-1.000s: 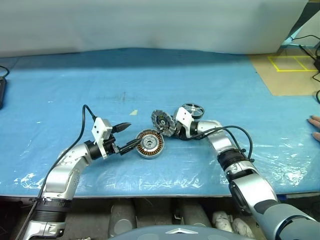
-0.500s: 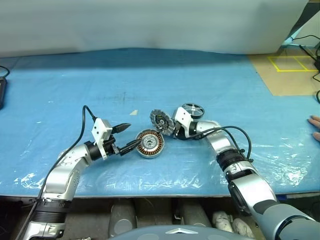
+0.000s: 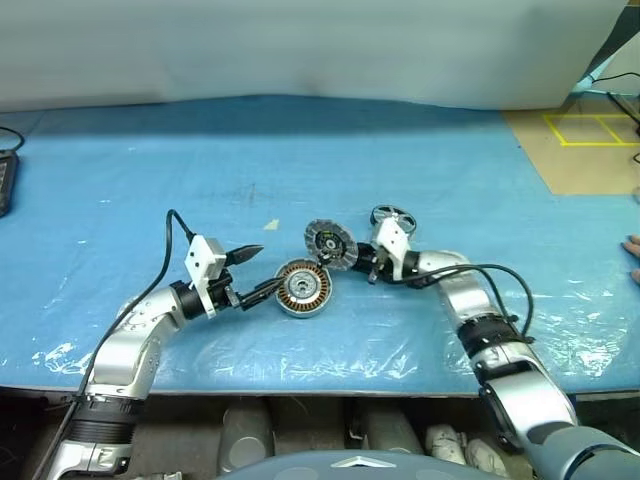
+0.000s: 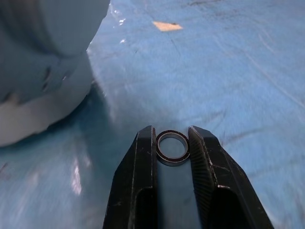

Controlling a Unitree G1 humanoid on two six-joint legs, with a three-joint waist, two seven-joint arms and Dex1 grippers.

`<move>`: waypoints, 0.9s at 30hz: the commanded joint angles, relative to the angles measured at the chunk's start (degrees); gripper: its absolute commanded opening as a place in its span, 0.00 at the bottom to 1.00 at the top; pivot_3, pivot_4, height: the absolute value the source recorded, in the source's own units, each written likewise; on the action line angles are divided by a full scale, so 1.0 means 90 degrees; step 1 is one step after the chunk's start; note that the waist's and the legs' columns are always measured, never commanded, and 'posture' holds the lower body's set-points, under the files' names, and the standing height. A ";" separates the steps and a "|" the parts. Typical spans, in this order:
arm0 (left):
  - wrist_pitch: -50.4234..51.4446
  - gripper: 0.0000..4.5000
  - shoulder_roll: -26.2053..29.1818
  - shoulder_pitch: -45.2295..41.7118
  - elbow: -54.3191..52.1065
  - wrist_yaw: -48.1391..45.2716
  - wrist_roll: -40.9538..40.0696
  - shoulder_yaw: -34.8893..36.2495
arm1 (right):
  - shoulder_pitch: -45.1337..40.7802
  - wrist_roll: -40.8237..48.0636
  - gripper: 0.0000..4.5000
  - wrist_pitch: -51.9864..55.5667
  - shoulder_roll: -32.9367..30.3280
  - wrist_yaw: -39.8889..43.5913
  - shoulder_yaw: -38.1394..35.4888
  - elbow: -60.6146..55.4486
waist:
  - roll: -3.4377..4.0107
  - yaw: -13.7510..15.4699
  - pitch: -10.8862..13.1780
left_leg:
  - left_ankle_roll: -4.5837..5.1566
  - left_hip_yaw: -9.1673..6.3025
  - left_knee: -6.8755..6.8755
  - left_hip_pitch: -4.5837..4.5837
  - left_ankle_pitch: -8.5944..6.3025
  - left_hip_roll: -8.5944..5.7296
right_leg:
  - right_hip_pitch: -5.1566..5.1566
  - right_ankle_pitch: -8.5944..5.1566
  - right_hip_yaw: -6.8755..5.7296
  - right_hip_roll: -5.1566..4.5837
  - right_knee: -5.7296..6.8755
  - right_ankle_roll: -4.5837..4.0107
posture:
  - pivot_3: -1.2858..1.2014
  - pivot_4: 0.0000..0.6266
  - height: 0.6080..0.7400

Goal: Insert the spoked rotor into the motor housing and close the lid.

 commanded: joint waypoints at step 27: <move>-0.0548 0.99 -0.0036 0.0326 -0.0001 -0.0260 -0.0027 -0.0047 | 0.0339 0.1945 0.12 0.3972 -0.0018 0.0885 0.0830 -0.4023 | -0.0001 -0.0017 0.0001 | -0.0009 0.0002 -0.0027 -0.0001 0.0005 0.0001 | -0.0004 -0.0001 0.0001 0.0001 -0.0026 0.0004 | 0.52 0.24 1.00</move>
